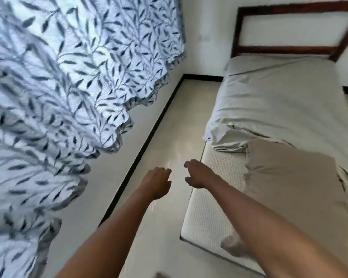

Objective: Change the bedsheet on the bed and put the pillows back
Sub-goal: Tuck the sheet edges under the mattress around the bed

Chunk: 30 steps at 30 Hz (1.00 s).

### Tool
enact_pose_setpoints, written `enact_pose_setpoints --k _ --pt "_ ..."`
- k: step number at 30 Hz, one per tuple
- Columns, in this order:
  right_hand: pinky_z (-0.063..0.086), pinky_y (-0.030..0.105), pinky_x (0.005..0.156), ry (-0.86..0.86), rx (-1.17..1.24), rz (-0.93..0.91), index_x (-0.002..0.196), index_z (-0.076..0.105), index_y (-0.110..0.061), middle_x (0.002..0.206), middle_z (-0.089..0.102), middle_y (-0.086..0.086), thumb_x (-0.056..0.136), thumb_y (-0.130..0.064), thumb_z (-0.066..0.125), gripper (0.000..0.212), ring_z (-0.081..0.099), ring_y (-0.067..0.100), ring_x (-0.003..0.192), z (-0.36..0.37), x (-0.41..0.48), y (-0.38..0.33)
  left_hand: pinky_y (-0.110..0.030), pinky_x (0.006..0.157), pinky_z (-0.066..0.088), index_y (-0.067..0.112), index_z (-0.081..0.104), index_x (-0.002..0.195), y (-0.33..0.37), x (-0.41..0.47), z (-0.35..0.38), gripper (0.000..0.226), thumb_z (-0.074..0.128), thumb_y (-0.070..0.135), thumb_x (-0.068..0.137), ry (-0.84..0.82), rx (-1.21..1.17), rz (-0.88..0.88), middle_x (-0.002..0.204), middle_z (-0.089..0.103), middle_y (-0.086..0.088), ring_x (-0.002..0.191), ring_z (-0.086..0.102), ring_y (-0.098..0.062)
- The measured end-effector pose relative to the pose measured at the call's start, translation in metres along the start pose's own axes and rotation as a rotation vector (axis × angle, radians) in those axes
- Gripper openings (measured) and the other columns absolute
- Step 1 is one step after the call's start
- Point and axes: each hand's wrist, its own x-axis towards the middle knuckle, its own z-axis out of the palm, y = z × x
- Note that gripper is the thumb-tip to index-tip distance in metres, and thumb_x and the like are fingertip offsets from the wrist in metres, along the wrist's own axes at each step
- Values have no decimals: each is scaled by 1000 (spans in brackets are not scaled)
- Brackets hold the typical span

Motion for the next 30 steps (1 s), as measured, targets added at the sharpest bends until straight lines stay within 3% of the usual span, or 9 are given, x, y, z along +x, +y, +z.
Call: enact_pose_setpoints --k 9,17,26,30 --pt "45 42 105 159 120 339 138 48 -9 142 48 17 91 -31 63 54 49 34 133 -63 110 6 -39 98 46 16 53 136 -88 166 -43 40 51 35 101 -9 77 316 129 62 -10 120 57 -30" --pt "45 38 102 234 230 533 137 51 -9 139 51 14 93 -26 62 48 50 32 131 -81 185 18 -39 102 43 14 51 138 -117 304 -66 41 49 33 102 -151 144 517 134 57 -11 126 53 -31" --pt "40 40 111 34 499 799 143 45 -11 148 44 16 97 -33 59 54 43 33 138 -36 288 98 -36 105 43 19 55 137 -113 463 -24 39 49 34 101 -376 103 576 138 58 -8 130 51 -27" --pt "42 37 108 72 655 882 141 48 -17 143 49 10 97 -37 60 50 48 28 133 -12 325 117 -31 97 47 20 64 124 -102 521 10 30 53 33 99 -466 41 586 121 68 -6 120 60 -26"
